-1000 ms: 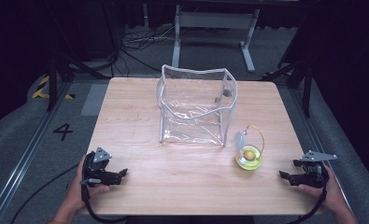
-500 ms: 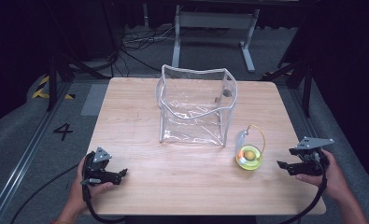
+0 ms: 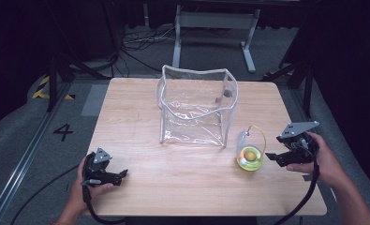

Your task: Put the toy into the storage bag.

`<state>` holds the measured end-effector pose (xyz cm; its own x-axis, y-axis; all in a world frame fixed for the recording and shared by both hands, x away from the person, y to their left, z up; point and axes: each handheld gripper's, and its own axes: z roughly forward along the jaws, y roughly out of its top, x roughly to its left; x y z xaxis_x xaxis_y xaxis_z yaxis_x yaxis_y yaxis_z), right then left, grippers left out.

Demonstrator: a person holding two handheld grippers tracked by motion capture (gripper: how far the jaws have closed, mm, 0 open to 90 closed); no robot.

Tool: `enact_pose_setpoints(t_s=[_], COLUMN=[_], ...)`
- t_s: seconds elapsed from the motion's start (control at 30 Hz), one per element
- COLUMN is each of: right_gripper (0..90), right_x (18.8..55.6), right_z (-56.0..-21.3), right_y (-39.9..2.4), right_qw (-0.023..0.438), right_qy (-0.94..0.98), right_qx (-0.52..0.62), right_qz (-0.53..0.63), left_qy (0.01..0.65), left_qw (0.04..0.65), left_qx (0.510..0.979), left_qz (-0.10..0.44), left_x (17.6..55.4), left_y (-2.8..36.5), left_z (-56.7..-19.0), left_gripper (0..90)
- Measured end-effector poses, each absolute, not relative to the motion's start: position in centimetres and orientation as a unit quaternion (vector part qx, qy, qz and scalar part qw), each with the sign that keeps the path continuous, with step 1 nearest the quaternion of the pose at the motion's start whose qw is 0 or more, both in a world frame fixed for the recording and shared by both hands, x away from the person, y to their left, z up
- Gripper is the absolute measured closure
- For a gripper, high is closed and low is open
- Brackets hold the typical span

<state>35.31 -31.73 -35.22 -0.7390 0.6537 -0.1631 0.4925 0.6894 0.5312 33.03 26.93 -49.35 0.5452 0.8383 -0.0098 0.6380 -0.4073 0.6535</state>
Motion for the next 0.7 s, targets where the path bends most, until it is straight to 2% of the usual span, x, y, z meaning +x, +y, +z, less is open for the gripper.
enact_pose_setpoints(t_s=[0.3,0.53,0.57,0.7], right_gripper=[28.6,37.2,44.0,50.9], right_x=[35.9,36.7,36.8,37.1], right_z=[-33.8,-33.0,-32.9,-32.7], right_y=[-30.3,-29.7,-29.2,-28.6], right_qw=[0.161,0.163,0.152,0.145], right_qy=[0.913,0.919,0.924,0.93], right_qx=[0.293,0.281,0.274,0.271], right_qz=[0.235,0.225,0.217,0.2], left_qy=[0.449,0.448,0.448,0.448], left_qw=[0.309,0.308,0.308,0.308], left_qx=[0.822,0.823,0.823,0.823], left_qz=[0.163,0.162,0.163,0.163], left_x=[33.0,33.0,33.0,33.0], left_y=[26.9,26.9,26.9,26.9], left_z=[-49.4,-49.3,-49.3,-49.3], left_gripper=[0.6,0.7,0.7,0.7])
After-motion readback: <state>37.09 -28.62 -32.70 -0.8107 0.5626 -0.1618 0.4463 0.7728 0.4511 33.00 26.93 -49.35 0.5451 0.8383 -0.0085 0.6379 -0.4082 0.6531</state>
